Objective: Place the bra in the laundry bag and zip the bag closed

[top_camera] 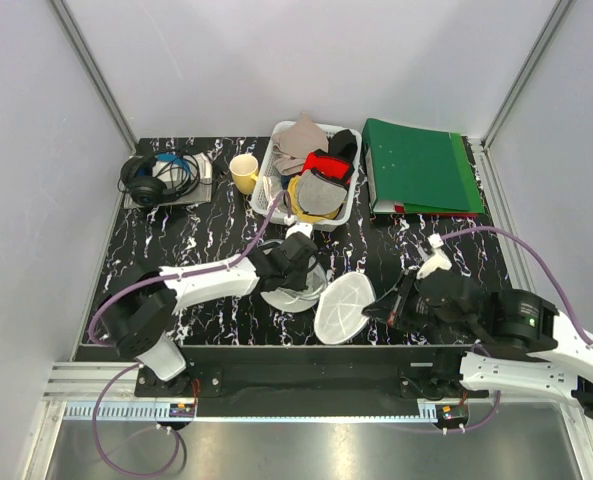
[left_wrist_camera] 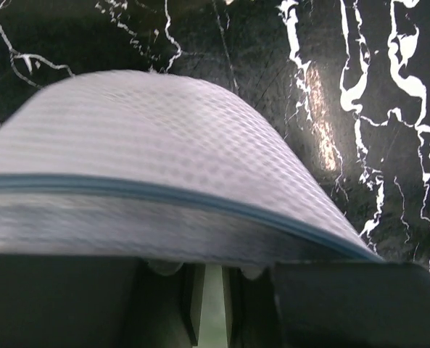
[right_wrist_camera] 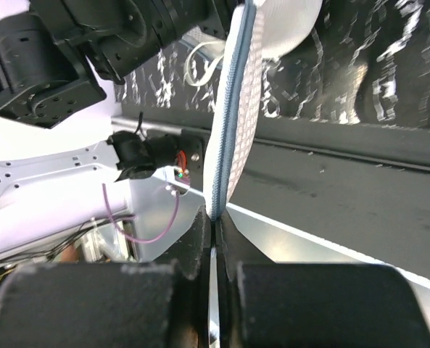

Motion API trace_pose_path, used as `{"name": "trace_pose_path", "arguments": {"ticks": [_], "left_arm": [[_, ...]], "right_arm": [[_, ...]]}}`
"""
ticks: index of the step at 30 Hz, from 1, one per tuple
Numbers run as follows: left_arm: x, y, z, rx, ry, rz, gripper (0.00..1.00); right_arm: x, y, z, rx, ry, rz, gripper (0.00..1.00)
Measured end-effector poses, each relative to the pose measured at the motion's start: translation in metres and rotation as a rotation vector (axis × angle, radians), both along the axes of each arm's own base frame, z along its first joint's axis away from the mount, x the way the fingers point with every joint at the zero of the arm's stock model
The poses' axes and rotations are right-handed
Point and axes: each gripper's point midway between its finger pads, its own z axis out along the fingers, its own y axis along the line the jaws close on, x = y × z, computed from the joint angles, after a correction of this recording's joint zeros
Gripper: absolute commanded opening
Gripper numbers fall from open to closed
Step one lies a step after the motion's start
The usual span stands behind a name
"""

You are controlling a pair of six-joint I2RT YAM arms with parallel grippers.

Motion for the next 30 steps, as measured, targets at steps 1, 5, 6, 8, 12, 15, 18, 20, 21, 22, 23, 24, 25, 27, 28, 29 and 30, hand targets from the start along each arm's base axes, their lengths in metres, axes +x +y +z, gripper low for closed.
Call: {"name": "trace_pose_path", "arguments": {"ticks": [1,5,6,8,12,15,18,20,21,22,23,24,25,27,28,29,30], "left_arm": [[0.001,-0.001,-0.001,0.001,0.0,-0.002,0.18],[0.003,0.0,-0.004,0.014,0.003,-0.011,0.31],[0.004,0.0,-0.004,0.017,0.003,-0.014,0.37],[0.006,0.0,-0.001,0.021,-0.004,-0.028,0.47],[0.004,0.004,0.017,0.007,-0.018,-0.051,0.7],[-0.003,0.004,0.049,-0.059,-0.048,-0.085,0.73],[-0.014,-0.001,0.09,-0.171,-0.091,-0.154,0.73],[-0.027,-0.009,0.118,-0.268,-0.108,-0.233,0.71],[-0.033,-0.012,0.128,-0.303,-0.113,-0.264,0.7],[-0.041,-0.016,0.138,-0.353,-0.122,-0.308,0.71],[-0.049,-0.019,0.145,-0.391,-0.129,-0.343,0.72],[-0.056,-0.02,0.149,-0.417,-0.137,-0.368,0.72],[-0.066,-0.021,0.151,-0.444,-0.148,-0.398,0.73],[-0.09,-0.021,0.15,-0.477,-0.166,-0.459,0.79],[-0.103,-0.023,0.15,-0.491,-0.182,-0.495,0.82],[-0.118,-0.027,0.15,-0.508,-0.199,-0.54,0.89],[-0.132,-0.032,0.152,-0.523,-0.222,-0.581,0.92]], "right_arm": [[0.001,-0.005,0.004,-0.011,-0.013,-0.008,0.0],[0.003,-0.018,0.003,-0.062,-0.028,-0.024,0.0],[0.003,-0.02,0.001,-0.074,-0.028,-0.026,0.0],[0.003,-0.024,-0.003,-0.097,-0.024,-0.029,0.0],[0.001,-0.028,-0.008,-0.124,-0.016,-0.029,0.0],[0.0,-0.03,-0.01,-0.135,-0.013,-0.027,0.0],[0.0,-0.032,-0.015,-0.162,-0.011,-0.019,0.0],[-0.001,-0.033,-0.017,-0.181,-0.01,-0.012,0.0],[-0.001,-0.034,-0.018,-0.187,-0.011,-0.01,0.0],[-0.001,-0.034,-0.018,-0.19,-0.012,-0.008,0.0],[-0.001,-0.035,-0.018,-0.191,-0.012,-0.008,0.0],[-0.001,-0.035,-0.018,-0.191,-0.013,-0.008,0.0],[-0.001,-0.035,-0.018,-0.191,-0.013,-0.009,0.0],[0.0,-0.035,-0.017,-0.189,-0.014,-0.012,0.0],[0.0,-0.035,-0.017,-0.189,-0.015,-0.016,0.0],[0.001,-0.035,-0.017,-0.188,-0.015,-0.02,0.0],[0.001,-0.035,-0.017,-0.188,-0.015,-0.024,0.0]]}}
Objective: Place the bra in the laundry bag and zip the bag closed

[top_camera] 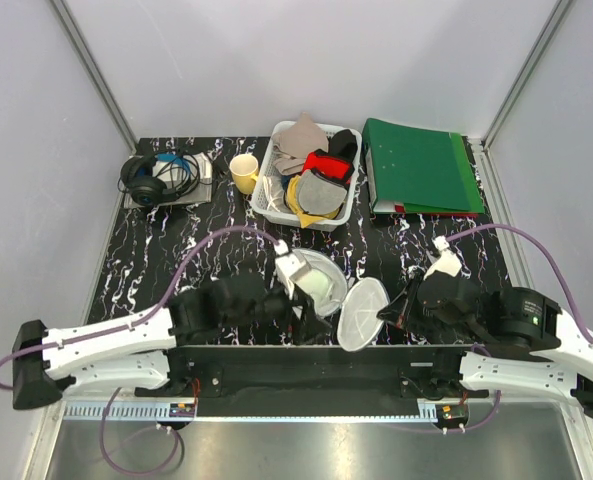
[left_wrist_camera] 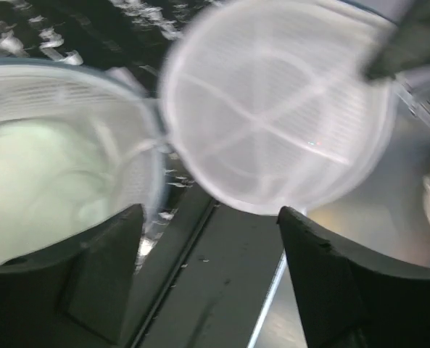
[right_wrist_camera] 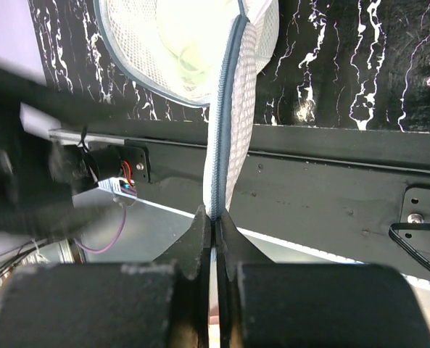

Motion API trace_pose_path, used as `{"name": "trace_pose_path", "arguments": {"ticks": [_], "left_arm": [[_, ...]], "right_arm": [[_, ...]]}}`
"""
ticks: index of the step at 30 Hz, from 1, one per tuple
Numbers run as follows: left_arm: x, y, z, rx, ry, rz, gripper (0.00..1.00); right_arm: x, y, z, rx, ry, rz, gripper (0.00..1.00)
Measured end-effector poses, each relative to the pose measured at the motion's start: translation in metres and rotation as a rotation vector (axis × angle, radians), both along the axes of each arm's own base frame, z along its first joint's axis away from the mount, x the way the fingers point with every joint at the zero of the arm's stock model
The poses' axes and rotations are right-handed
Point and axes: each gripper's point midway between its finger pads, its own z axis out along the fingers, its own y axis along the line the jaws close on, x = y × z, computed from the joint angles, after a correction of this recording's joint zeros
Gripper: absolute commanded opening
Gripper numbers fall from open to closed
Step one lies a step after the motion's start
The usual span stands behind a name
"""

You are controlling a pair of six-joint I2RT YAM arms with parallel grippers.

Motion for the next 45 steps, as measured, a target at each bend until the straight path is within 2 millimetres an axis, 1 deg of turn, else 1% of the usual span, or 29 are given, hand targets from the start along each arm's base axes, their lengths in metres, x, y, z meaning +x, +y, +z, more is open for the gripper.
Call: {"name": "trace_pose_path", "arguments": {"ticks": [1,2,3,5,7,9,11,12,14,15,17,18,19,20,21,22,24,25,28,29,30,31,33,38,41,43,45], "left_arm": [[-0.01,-0.004,0.002,-0.014,-0.027,-0.026,0.94],[-0.024,-0.01,0.004,-0.031,-0.056,-0.064,0.99],[-0.033,-0.016,0.006,-0.046,-0.089,-0.086,0.99],[-0.045,-0.024,0.01,-0.062,-0.148,-0.109,0.99],[-0.05,-0.035,0.011,-0.066,-0.215,-0.112,0.99],[-0.051,-0.045,0.004,-0.029,-0.251,-0.112,0.99],[-0.045,-0.058,-0.008,0.033,-0.282,-0.097,0.97],[-0.043,-0.062,-0.012,0.057,-0.292,-0.088,0.88],[-0.034,-0.069,-0.02,0.112,-0.312,-0.047,0.67],[-0.029,-0.069,-0.022,0.131,-0.318,-0.024,0.51],[-0.022,-0.067,-0.021,0.15,-0.315,0.013,0.35],[-0.017,-0.065,-0.02,0.154,-0.309,0.03,0.26],[-0.012,-0.064,-0.018,0.149,-0.297,0.05,0.11],[-0.004,-0.061,-0.017,0.146,-0.283,0.07,0.08],[0.004,-0.058,-0.015,0.136,-0.263,0.095,0.06],[0.013,-0.055,-0.012,0.121,-0.24,0.116,0.04],[0.032,-0.041,-0.01,0.093,-0.189,0.164,0.03],[0.041,-0.033,-0.01,0.082,-0.166,0.191,0.03],[0.067,-0.009,-0.015,0.041,-0.062,0.262,0.02],[0.072,-0.004,-0.017,0.033,-0.027,0.269,0.01],[0.074,-0.004,-0.018,0.024,0.001,0.266,0.01],[0.074,-0.005,-0.021,0.017,0.034,0.249,0.0],[0.069,-0.012,-0.026,0.008,0.09,0.201,0.0],[0.052,-0.033,-0.045,-0.002,0.228,0.05,0.0],[0.045,-0.042,-0.046,-0.033,0.288,-0.032,0.0],[0.046,-0.046,-0.046,-0.051,0.318,-0.072,0.0],[0.048,-0.05,-0.043,-0.073,0.349,-0.118,0.0]], "right_arm": [[0.001,0.0,0.0,0.001,0.0,-0.007,0.0],[0.001,0.0,0.0,0.002,0.002,-0.01,0.0],[0.002,0.001,0.0,0.004,0.004,-0.017,0.0],[0.003,0.003,0.0,0.01,0.005,-0.027,0.0],[0.005,0.007,0.003,0.026,0.004,-0.034,0.0],[0.006,0.01,0.005,0.044,0.004,-0.039,0.0],[0.007,0.013,0.008,0.064,0.002,-0.044,0.0],[0.007,0.014,0.009,0.074,0.001,-0.046,0.0],[0.008,0.016,0.012,0.091,0.0,-0.05,0.0],[0.008,0.016,0.013,0.097,-0.001,-0.051,0.0],[0.009,0.016,0.014,0.104,-0.005,-0.056,0.0],[0.01,0.016,0.014,0.108,-0.009,-0.06,0.05],[0.01,0.016,0.015,0.113,-0.012,-0.063,0.12],[0.011,0.017,0.016,0.12,-0.015,-0.064,0.23],[0.011,0.018,0.017,0.126,-0.019,-0.061,0.45],[0.012,0.02,0.02,0.134,-0.031,-0.053,0.53],[0.011,0.019,0.02,0.131,-0.04,-0.042,0.61],[0.011,0.019,0.02,0.133,-0.043,-0.036,0.68],[0.009,0.014,0.015,0.13,-0.061,-0.016,0.76],[0.008,0.012,0.011,0.128,-0.065,-0.011,0.77],[0.008,0.011,0.007,0.122,-0.065,-0.01,0.78],[0.008,0.01,0.001,0.111,-0.063,-0.008,0.82],[0.008,0.01,-0.01,0.09,-0.056,-0.008,0.82],[0.009,0.009,-0.052,0.04,-0.008,-0.049,0.82],[0.009,0.009,-0.077,0.066,0.018,-0.088,0.83],[0.009,0.007,-0.093,0.082,0.033,-0.116,0.83],[0.01,0.006,-0.103,0.099,0.041,-0.142,0.84]]}}
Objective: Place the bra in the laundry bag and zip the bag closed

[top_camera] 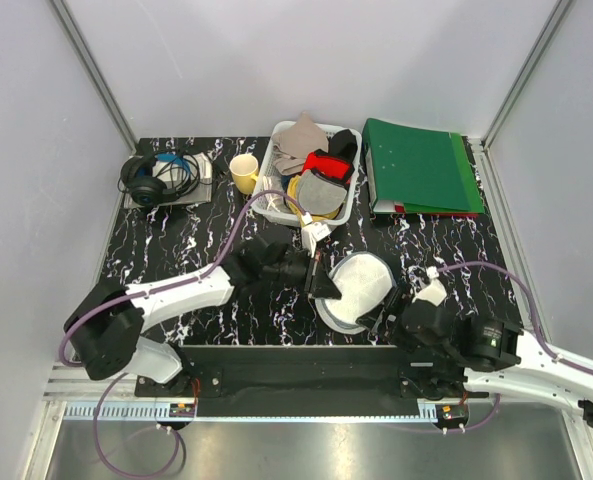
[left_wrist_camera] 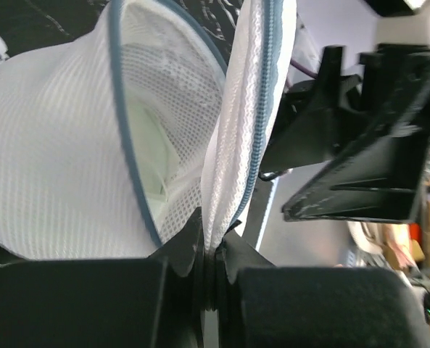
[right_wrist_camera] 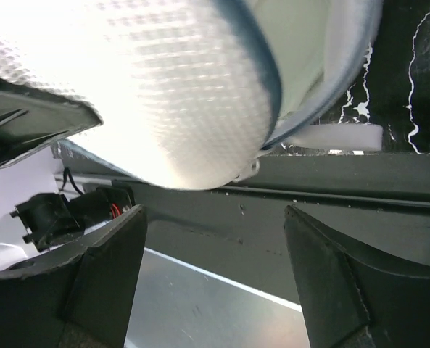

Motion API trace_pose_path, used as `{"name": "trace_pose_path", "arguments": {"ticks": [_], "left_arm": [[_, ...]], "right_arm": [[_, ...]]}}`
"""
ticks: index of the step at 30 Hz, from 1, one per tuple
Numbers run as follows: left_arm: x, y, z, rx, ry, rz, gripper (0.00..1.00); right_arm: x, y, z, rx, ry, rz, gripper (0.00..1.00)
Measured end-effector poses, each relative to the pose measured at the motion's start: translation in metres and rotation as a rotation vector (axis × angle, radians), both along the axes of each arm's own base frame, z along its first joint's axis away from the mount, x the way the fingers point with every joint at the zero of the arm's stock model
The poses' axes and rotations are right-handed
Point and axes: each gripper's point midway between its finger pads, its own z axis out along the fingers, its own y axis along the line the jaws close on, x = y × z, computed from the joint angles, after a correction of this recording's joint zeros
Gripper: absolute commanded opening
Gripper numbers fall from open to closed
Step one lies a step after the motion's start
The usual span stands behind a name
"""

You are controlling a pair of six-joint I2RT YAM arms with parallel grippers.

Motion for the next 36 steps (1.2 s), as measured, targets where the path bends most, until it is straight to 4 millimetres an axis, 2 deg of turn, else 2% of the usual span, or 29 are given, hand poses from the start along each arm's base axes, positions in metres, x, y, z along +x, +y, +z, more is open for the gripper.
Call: {"name": "trace_pose_path", "arguments": {"ticks": [6,9,16,17,19,20,23,24,26,28,30,33,36], "left_arm": [[0.013,0.0,0.006,-0.038,0.065,-0.067,0.0],[0.014,-0.002,0.006,-0.049,0.095,-0.092,0.0],[0.003,-0.003,0.001,-0.056,0.164,-0.151,0.0],[0.002,-0.003,0.001,-0.055,0.167,-0.154,0.0],[0.002,-0.003,-0.001,-0.053,0.17,-0.154,0.02],[0.003,-0.003,-0.001,-0.049,0.174,-0.154,0.08],[0.007,-0.003,-0.004,-0.019,0.161,-0.14,0.25],[0.01,-0.002,-0.006,0.004,0.153,-0.124,0.39],[0.019,0.0,-0.009,0.056,0.114,-0.073,0.48],[0.03,0.008,-0.012,0.119,0.059,0.007,0.62],[0.038,0.022,-0.004,0.182,-0.029,0.109,0.7],[0.042,0.041,0.03,0.189,-0.192,0.259,0.7],[0.023,0.062,0.067,0.114,-0.347,0.381,0.59]], "right_arm": [[0.008,-0.003,-0.005,0.104,-0.019,-0.085,0.82],[0.014,-0.006,-0.009,0.155,-0.044,-0.13,0.76],[0.027,-0.012,-0.015,0.171,-0.088,-0.205,0.55],[0.029,-0.013,-0.015,0.172,-0.095,-0.217,0.39],[0.033,-0.014,-0.016,0.17,-0.107,-0.235,0.32],[0.034,-0.014,-0.015,0.178,-0.109,-0.246,0.2],[0.038,-0.014,-0.014,0.177,-0.117,-0.268,0.0],[0.04,-0.014,-0.015,0.174,-0.117,-0.277,0.0],[0.041,-0.014,-0.017,0.165,-0.116,-0.292,0.0],[0.043,-0.014,-0.016,0.157,-0.112,-0.302,0.0],[0.044,-0.012,-0.012,0.16,-0.105,-0.313,0.0],[0.046,-0.007,-0.004,0.171,-0.088,-0.333,0.0],[0.048,-0.002,0.001,0.177,-0.063,-0.36,0.0]]}}
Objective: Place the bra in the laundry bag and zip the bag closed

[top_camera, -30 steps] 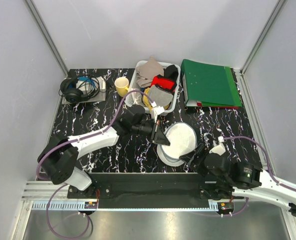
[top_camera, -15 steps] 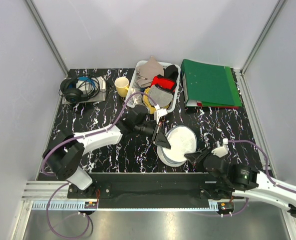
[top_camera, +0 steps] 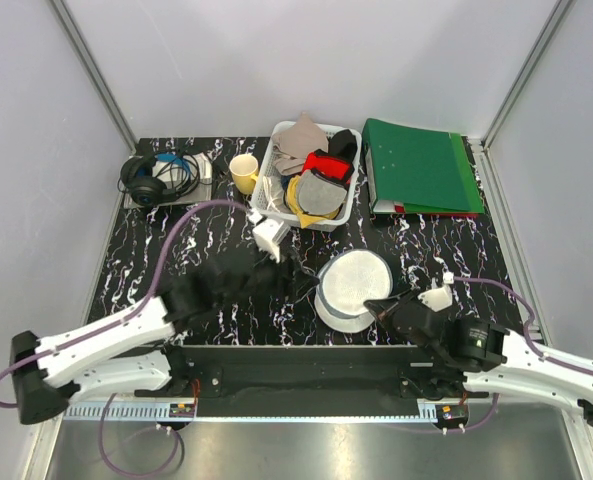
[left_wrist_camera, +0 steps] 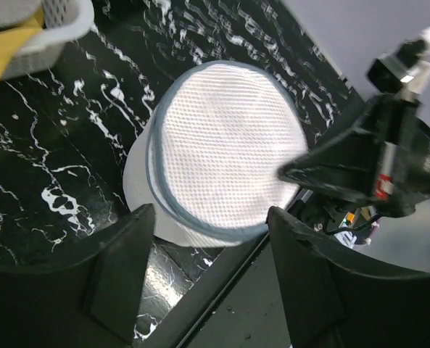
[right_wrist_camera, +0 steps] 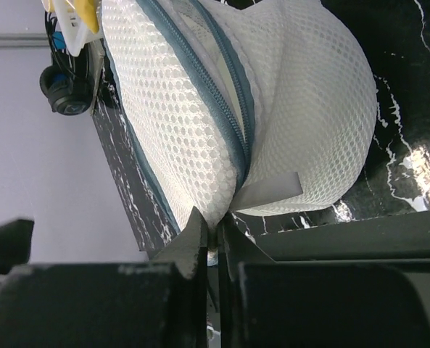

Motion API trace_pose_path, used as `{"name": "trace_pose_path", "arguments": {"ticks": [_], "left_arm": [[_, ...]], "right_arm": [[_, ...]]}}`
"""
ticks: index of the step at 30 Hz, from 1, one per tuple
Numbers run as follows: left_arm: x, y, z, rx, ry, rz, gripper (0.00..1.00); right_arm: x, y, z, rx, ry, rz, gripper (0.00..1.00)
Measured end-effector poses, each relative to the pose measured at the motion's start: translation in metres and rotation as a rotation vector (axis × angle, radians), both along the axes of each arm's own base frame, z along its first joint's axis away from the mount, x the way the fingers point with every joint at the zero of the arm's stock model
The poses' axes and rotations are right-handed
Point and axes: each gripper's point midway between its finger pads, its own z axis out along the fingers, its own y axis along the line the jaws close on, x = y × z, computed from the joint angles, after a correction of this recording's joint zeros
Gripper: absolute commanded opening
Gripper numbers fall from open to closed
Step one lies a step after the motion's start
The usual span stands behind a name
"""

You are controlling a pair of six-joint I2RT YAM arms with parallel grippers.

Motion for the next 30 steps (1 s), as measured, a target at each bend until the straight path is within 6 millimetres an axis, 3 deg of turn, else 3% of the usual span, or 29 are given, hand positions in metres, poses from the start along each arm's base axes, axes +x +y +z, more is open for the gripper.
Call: {"name": "trace_pose_path", "arguments": {"ticks": [3,8,13,17,21,25,30], "left_arm": [[-0.026,0.009,0.005,-0.06,-0.073,0.013,0.52],[-0.059,-0.002,-0.055,0.017,-0.061,-0.032,0.6],[-0.084,-0.025,-0.089,0.129,-0.075,-0.079,0.52],[-0.078,-0.04,-0.081,0.128,-0.087,-0.033,0.48],[-0.071,-0.054,-0.072,0.105,-0.097,-0.002,0.54],[-0.068,-0.063,-0.08,0.119,-0.104,0.015,0.45],[-0.061,-0.066,-0.087,0.135,-0.13,0.05,0.45]], "right_arm": [[0.002,0.004,0.001,0.016,0.027,-0.029,0.0],[0.005,0.009,0.006,0.06,0.063,-0.078,0.0],[0.008,0.013,0.013,0.095,0.08,-0.111,0.0],[0.009,0.014,0.016,0.122,0.089,-0.132,0.0],[0.009,0.014,0.016,0.139,0.097,-0.145,0.0],[0.01,0.014,0.017,0.148,0.101,-0.152,0.0],[0.01,0.015,0.016,0.15,0.104,-0.155,0.0]]}}
